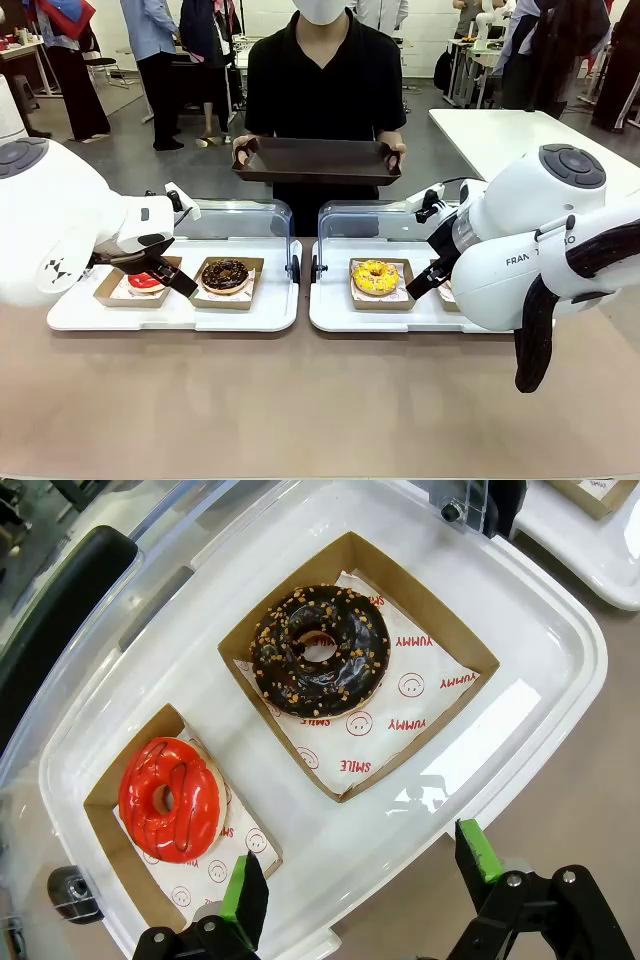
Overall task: Provide the desired donut to the person.
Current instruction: Pick up and lift the Paper togo box containing the Donut pointed at by the person.
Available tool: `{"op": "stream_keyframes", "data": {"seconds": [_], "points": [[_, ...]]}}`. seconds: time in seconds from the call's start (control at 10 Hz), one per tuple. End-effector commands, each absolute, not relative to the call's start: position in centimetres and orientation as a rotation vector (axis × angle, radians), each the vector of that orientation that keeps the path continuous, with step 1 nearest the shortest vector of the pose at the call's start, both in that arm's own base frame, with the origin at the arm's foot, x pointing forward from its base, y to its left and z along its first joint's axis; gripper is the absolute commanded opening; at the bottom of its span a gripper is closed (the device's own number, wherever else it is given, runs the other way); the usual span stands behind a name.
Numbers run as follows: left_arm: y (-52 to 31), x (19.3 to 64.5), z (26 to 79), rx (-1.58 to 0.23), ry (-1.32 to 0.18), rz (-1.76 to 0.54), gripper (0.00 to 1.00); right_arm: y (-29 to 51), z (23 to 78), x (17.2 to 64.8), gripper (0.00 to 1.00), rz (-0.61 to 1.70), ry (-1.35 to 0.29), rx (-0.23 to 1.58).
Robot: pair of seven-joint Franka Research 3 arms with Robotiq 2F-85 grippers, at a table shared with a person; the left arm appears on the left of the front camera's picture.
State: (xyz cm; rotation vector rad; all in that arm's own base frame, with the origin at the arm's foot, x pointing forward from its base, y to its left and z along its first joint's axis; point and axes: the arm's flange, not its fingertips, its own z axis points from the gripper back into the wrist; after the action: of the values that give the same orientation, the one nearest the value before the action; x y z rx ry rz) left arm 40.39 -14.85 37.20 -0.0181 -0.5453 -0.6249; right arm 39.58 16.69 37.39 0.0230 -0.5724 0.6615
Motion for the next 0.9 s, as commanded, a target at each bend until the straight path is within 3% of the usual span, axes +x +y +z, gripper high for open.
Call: {"op": "stream_keyframes", "data": {"seconds": [0.0, 0.5, 0.8], "points": [[-14.8, 38.8, 40.7, 0.028, -0.567, -0.652, 1.0, 16.3, 40.9, 38.2, 1.0, 0.668, -0.567, 0.022], [-12.3, 35.1, 55.4, 0.074, -0.575, -0.658, 1.0, 16.4, 55.7, 33.8, 1.0, 0.711, -0.517, -0.049], [-11.2, 34.1, 59.2, 0.087, -0.614, -0.624, 1.0, 17.4, 58.4, 32.5, 1.0, 0.686, -0.528, -0.099]]}}
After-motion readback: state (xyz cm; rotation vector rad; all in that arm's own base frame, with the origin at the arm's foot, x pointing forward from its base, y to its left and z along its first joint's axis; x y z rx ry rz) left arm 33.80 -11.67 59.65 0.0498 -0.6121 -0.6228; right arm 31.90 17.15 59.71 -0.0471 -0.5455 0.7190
